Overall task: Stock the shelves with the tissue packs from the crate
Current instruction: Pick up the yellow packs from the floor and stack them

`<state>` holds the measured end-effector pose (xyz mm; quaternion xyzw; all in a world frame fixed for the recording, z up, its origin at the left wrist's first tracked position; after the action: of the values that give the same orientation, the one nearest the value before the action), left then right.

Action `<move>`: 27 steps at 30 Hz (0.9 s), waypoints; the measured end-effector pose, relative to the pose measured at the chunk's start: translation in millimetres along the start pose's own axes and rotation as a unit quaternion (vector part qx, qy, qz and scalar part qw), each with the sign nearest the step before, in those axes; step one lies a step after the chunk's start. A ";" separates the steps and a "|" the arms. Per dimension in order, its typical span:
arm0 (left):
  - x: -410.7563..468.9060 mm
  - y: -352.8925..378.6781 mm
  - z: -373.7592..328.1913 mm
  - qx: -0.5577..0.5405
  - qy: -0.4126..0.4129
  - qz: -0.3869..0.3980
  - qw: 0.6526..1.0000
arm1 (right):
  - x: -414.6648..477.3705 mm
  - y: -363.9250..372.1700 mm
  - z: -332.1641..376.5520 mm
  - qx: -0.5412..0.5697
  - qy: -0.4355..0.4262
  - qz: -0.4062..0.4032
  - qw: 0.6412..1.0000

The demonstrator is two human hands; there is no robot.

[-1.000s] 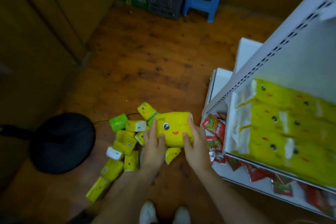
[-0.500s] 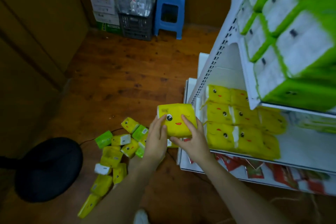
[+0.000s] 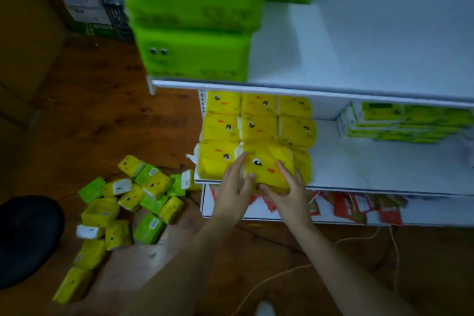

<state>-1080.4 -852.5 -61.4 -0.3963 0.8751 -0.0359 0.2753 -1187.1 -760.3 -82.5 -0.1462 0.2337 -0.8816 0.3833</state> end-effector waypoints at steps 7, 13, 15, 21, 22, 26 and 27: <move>3.6 108.1 -24.3 -0.008 -0.023 0.035 0.999 | 1.3 -79.9 -84.0 -0.013 0.040 -0.040 0.998; 48.8 113.9 -7.6 0.292 -0.008 -0.006 0.956 | 30.4 -78.6 -121.5 0.005 0.062 -0.081 0.995; 66.1 107.5 5.8 0.419 -0.063 -0.027 0.905 | 39.4 -71.1 -131.8 -0.005 0.053 -0.068 0.996; 83.9 106.4 21.7 0.475 -0.093 0.000 0.875 | 46.1 -52.5 -156.7 -0.025 0.046 -0.019 0.998; 85.4 107.2 23.2 0.478 -0.094 0.000 0.873 | 46.9 -50.2 -158.6 -0.020 0.048 -0.012 0.999; 90.5 111.0 25.5 0.466 -0.093 0.003 0.880 | 55.3 -43.3 -161.5 -0.001 0.047 0.018 0.999; 91.3 110.7 24.7 0.462 -0.091 0.000 0.882 | 58.0 -41.9 -161.2 0.003 0.047 0.023 0.999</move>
<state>-1191.2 -838.1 -154.8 -0.2257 0.7304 -0.3997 0.5058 -1321.5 -730.1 -192.7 -0.0981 0.2515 -0.8793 0.3922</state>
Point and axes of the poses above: each hand's wrist, its own x-axis towards the middle knuckle, its own y-axis out of the palm, z = x × y, the point moved 2 cm from there along x, towards the middle knuckle, and after that the axes turned 15 degrees about -y, right-handed, at the moved point
